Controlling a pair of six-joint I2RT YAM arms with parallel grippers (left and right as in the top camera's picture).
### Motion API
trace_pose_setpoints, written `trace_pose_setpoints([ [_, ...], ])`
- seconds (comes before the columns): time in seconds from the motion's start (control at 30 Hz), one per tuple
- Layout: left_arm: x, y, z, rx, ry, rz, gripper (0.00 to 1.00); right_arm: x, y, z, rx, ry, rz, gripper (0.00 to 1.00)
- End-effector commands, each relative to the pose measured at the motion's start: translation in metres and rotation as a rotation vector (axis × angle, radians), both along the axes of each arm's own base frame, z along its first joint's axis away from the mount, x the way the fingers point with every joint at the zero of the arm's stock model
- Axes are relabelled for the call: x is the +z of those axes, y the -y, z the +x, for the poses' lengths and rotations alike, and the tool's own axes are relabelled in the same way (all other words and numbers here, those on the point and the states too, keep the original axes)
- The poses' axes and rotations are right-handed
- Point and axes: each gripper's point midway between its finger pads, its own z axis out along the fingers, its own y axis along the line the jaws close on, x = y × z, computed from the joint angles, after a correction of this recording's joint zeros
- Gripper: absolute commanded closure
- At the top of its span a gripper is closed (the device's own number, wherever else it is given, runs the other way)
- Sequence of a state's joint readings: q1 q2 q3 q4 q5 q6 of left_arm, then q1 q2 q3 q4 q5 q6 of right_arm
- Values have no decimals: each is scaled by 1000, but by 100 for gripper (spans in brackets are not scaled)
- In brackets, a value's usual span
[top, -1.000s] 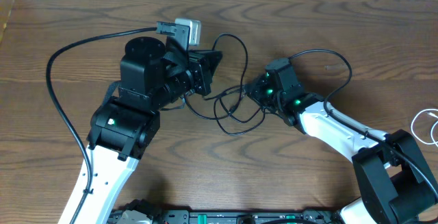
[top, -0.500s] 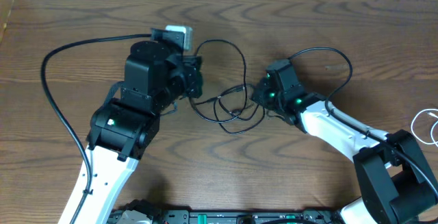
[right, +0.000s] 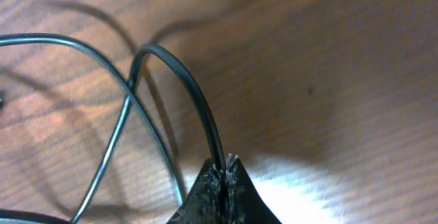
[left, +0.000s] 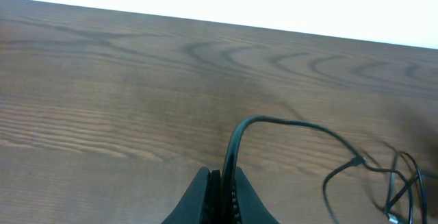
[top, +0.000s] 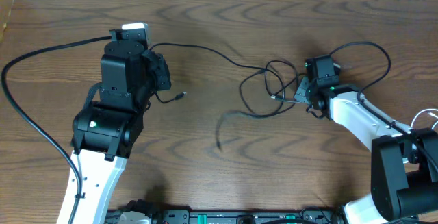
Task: Untangle cables
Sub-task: 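Pull the black cable apart between left and right grippers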
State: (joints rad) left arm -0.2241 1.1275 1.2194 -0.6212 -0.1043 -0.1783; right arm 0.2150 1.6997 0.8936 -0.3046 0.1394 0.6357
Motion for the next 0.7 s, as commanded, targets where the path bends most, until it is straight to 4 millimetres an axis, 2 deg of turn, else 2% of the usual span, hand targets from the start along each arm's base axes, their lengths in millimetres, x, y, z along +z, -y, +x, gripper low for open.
trace_pose_setpoints([
  [0.0, 6, -6, -2, 13, 19, 22, 93, 12, 18, 12, 42, 36, -78, 99],
  [0.17, 6, -15, -1, 45, 16, 17, 93, 52, 44, 34, 10, 141, -102, 99],
  [0.37, 5, -28, 0, 106, 15, -17, 92, 126, 70, 55, 23, 302, -145, 99],
  [0.4, 5, -29, 0, 117, 13, -25, 93, 142, 76, 57, 7, 334, -148, 99],
  [0.53, 2, -30, -2, 122, -1, -26, 93, 178, 90, 56, -30, 410, -154, 99],
  [0.67, -7, -28, -4, 125, -30, -56, 93, 202, 94, 50, -3, 464, -193, 99],
])
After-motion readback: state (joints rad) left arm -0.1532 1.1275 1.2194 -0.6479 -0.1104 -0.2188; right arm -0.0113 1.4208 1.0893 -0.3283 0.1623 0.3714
